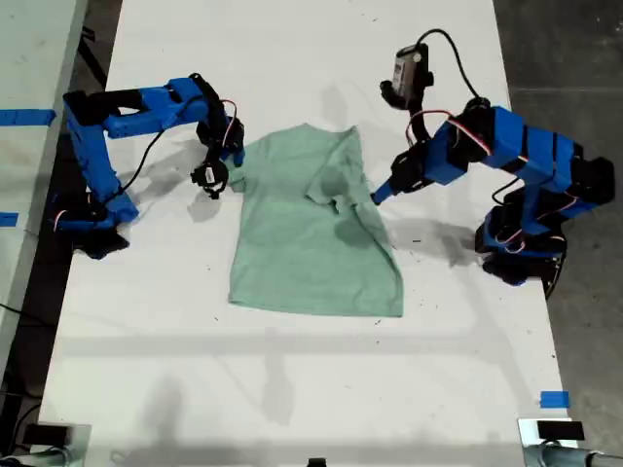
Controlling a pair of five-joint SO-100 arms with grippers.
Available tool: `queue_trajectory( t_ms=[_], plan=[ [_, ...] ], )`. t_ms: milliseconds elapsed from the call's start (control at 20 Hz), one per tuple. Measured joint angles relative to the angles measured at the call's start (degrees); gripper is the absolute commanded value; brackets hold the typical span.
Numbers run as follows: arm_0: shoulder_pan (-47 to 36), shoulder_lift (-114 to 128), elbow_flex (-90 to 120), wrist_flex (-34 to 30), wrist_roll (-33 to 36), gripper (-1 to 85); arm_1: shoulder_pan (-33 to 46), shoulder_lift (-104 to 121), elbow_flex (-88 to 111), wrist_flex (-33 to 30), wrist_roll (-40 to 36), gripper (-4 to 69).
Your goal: Fold tshirt
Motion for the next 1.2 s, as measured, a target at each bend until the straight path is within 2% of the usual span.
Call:
queue_trajectory(
  t_ms=[150, 500, 700, 1000, 1200],
  plan=[
    [0.6, 0.5, 0.0, 1.2, -0.4, 0.1, 0.8, 1.4, 0.7, -0.1, 0.0, 16.2],
    [-3.9, 21.5, 2.5, 10.8, -0.8, 0.1, 1.1, 3.3, 3.5, -0.4, 0.0, 16.4],
    [3.5, 22.4, -4.7, 13.3, -4.3, 0.1, 1.1, 3.6, 4.0, -0.9, 0.0, 16.4],
    [15.2, -4.7, -40.0, 18.9, -8.3, 0.1, 1.1, 3.6, 4.7, -1.4, 1.0, 16.2],
    [17.8, -10.4, -44.3, 13.0, -9.1, 1.2, 1.1, 3.8, 6.5, -1.9, 1.8, 16.2]
  ],
)
